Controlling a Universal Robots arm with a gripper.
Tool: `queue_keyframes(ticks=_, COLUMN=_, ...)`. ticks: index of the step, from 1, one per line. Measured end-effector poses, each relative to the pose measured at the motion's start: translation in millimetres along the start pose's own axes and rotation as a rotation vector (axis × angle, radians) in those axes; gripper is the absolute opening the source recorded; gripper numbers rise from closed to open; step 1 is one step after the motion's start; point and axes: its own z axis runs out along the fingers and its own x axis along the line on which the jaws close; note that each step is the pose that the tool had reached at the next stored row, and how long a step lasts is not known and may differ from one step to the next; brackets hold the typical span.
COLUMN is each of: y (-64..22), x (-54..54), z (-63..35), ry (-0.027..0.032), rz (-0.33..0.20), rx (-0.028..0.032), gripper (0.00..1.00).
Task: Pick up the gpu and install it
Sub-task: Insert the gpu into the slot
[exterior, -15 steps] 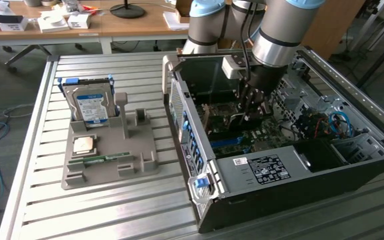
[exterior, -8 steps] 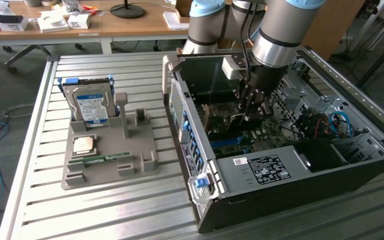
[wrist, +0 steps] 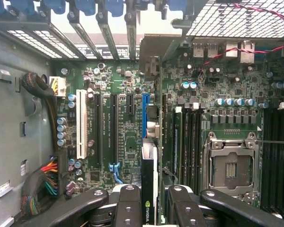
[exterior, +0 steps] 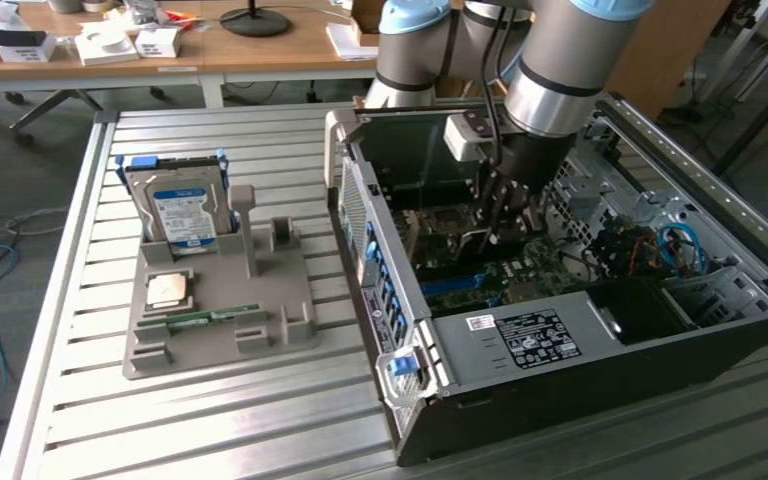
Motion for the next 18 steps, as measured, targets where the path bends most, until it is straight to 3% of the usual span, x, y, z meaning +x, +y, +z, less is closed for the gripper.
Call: queue_keyframes(ticks=18, y=4.5, x=4.1, z=0.7, ry=0.0, rz=0.0, rx=-0.0001, gripper=0.27)
